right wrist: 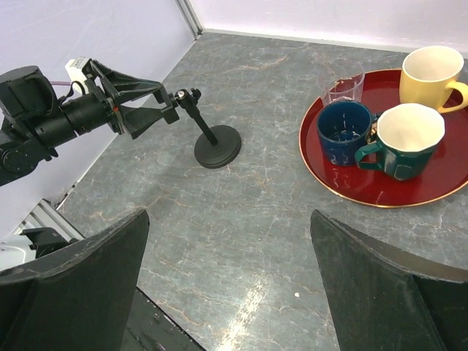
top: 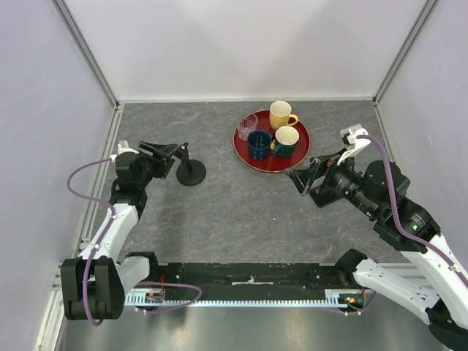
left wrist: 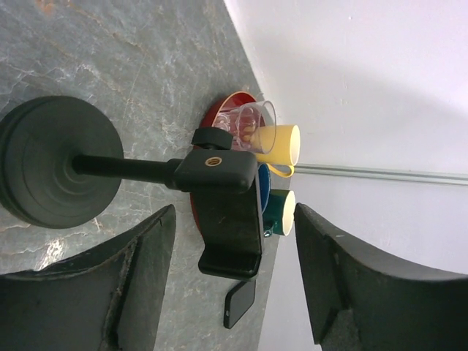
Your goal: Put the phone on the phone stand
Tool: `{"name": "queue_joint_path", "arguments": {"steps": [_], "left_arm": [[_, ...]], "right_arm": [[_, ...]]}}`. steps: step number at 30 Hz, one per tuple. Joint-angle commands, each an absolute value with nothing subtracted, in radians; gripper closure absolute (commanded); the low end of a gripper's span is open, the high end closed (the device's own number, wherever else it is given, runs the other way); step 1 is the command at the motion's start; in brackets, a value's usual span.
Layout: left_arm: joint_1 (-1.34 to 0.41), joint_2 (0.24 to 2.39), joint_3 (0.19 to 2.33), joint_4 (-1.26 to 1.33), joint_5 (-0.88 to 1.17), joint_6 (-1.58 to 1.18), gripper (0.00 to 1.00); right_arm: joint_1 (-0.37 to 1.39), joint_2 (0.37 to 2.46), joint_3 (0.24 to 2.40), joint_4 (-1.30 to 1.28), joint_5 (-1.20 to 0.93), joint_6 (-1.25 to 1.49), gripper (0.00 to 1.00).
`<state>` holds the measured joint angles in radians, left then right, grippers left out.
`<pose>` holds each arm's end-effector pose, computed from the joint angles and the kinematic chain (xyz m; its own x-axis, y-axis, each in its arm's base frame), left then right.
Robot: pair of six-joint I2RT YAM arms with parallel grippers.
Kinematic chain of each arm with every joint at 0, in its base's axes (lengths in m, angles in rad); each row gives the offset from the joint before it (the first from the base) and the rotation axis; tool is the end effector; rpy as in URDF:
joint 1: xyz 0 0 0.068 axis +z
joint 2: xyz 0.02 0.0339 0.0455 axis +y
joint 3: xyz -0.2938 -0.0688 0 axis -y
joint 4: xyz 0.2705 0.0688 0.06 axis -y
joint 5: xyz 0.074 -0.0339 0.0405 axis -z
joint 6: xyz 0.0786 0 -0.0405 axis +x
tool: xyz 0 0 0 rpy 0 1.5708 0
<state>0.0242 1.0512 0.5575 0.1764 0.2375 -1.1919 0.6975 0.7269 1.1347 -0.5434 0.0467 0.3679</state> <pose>0.2840 -0.0116 0.2462 -0.3011 -0.9105 -0.2832 -0.2158 0.3544 -0.9098 0.1373 0.1103 0.4505 -0.3147 0.2050 -0.9268 -0.5283 0.7733 0.3505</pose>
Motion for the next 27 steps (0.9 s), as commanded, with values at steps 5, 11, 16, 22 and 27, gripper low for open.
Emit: {"name": "queue_joint_path", "arguments": {"steps": [5, 11, 16, 22, 27], "left_arm": [[0.026, 1.083, 0.571, 0.244, 0.238, -1.255, 0.32], [0.026, 1.111, 0.581, 0.275, 0.250, -1.244, 0.32], [0.028, 1.140, 0.578, 0.285, 0.276, -1.250, 0.37], [0.025, 1.149, 0.569, 0.294, 0.288, -1.290, 0.44], [0.018, 1.123, 0.537, 0.295, 0.262, -1.348, 0.63]], "right_arm": [[0.698, 0.716, 1.132, -0.545, 0.060, 0.385, 0.02], [0.699, 0.715, 1.126, -0.545, 0.078, 0.385, 0.02], [0.698, 0.719, 1.114, -0.534, 0.049, 0.393, 0.02], [0.699, 0.721, 1.095, -0.512, 0.023, 0.397, 0.02], [0.699, 0.749, 1.098, -0.511, 0.026, 0.406, 0.02]]}}
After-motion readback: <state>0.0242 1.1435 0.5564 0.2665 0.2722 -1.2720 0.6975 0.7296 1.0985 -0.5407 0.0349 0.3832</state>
